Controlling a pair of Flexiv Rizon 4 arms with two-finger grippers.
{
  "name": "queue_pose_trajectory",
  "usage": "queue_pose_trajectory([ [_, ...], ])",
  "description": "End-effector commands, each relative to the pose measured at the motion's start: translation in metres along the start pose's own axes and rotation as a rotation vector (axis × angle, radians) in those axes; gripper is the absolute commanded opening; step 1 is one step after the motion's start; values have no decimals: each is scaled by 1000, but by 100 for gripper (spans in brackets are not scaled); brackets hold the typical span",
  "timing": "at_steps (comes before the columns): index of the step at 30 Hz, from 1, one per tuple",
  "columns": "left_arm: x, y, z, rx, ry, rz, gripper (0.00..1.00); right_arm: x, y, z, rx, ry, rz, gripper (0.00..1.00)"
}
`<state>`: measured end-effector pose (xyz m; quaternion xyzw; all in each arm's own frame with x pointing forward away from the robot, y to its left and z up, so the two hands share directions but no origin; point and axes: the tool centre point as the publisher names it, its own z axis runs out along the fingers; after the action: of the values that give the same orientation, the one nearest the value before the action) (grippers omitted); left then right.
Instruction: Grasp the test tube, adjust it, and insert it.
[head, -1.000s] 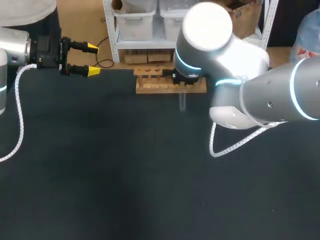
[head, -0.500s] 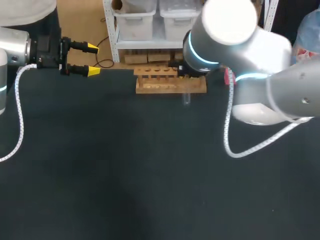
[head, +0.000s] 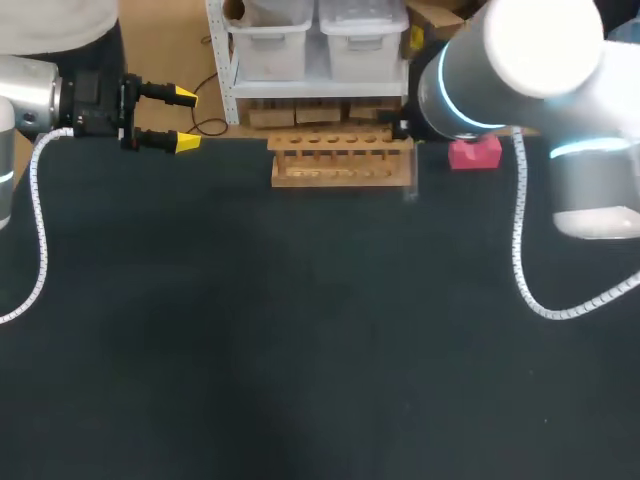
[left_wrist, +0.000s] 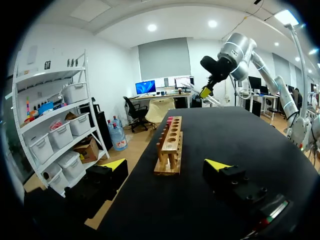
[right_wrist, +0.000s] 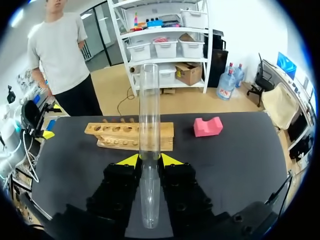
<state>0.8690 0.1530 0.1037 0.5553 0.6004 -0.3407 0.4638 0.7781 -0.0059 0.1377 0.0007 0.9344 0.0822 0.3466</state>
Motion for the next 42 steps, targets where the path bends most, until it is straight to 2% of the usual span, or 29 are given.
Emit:
queue_pose_trajectory([
  [1, 1, 1, 0, 1, -1, 2, 100, 8, -4, -18, 2, -96, 4, 0],
  [6, 1, 1, 0, 1, -1, 2, 100, 9, -5, -22, -9, -96, 5, 0],
  [8, 1, 1, 0, 1, -1, 2, 100, 10, -5, -24, -38, -84, -9, 0],
  [42, 1, 1, 0, 1, -1, 2, 100, 10, -5, -24, -38, -84, -9, 0],
])
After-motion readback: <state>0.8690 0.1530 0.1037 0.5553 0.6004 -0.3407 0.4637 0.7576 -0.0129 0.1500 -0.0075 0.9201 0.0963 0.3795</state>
